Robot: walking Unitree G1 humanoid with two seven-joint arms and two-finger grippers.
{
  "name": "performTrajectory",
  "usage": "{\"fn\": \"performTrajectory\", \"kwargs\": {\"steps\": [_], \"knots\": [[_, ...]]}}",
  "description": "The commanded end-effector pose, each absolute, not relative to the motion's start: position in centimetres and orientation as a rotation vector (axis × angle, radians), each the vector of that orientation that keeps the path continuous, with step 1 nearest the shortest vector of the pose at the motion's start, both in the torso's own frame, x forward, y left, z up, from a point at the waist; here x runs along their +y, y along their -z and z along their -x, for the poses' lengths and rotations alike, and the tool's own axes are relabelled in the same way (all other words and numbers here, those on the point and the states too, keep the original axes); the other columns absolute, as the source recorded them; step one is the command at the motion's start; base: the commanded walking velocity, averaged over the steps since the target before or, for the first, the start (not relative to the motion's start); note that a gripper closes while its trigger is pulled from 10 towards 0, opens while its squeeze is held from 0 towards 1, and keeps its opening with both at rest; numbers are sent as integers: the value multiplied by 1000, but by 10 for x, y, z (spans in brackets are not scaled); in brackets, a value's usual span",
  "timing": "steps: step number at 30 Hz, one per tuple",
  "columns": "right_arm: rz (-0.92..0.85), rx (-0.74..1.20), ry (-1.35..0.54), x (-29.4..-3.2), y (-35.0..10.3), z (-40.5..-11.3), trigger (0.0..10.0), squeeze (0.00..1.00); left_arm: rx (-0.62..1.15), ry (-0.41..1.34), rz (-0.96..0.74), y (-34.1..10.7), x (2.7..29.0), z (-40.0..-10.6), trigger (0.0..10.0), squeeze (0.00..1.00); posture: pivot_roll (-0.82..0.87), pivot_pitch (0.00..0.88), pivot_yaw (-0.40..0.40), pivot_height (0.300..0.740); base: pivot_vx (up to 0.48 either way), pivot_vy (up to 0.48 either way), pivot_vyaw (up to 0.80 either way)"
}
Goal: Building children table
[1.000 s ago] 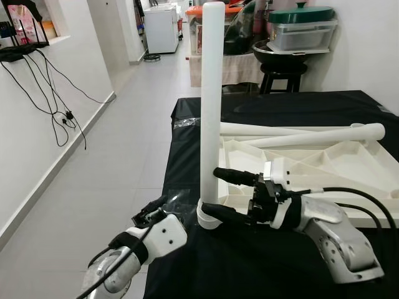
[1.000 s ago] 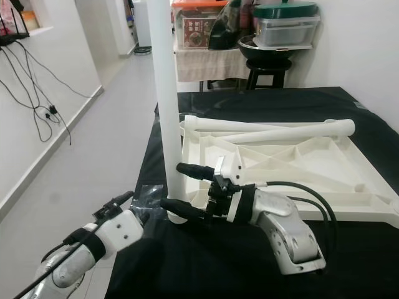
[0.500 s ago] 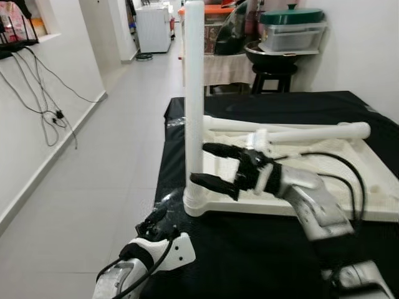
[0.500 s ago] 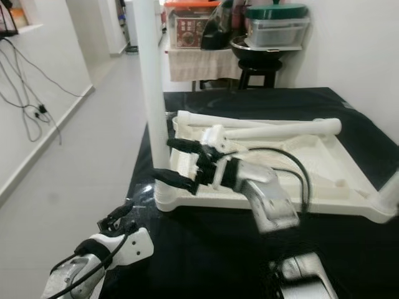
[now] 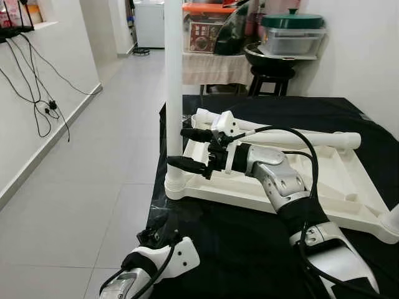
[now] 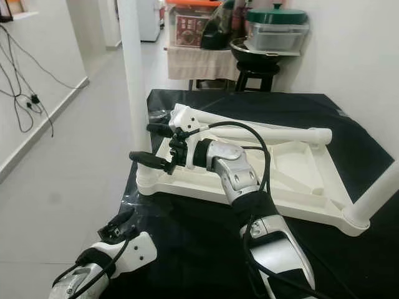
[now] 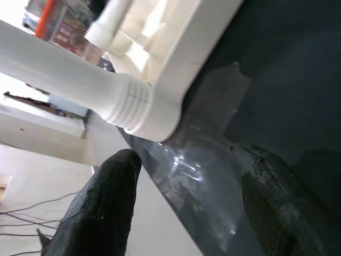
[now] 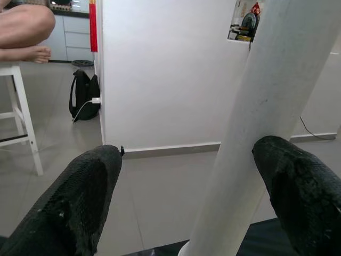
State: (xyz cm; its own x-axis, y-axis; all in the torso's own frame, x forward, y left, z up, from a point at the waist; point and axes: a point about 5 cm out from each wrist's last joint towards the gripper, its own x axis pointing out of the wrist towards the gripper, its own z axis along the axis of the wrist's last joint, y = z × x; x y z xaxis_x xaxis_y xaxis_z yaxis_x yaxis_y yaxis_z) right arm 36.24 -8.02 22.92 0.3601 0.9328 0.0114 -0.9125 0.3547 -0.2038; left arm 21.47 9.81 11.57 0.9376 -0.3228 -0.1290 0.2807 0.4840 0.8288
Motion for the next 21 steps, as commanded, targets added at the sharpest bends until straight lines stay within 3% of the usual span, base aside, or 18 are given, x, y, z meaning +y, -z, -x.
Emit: {"fn": "performTrajectory", "kwargs": {"steps": [1,12,16,21], "knots": [[201,-93,-1213,-74,-221,-364,10000,0,-64,346,-998,-118,99,-212,10000,0,145,0,-76,740,0,0,0],[238,-29,-1222,-83,-205,-365,10000,0,-92,305,-856,-131,102,-211,10000,0,152,0,-80,740,0,0,0],[259,20,-1101,-98,-203,-377,10000,0,-101,314,-875,-129,104,-203,10000,0,156,0,-83,740,0,0,0],[226,-14,-998,-93,-212,-385,10000,0,-113,316,-874,-129,104,-200,10000,0,159,0,-86,740,0,0,0]]}}
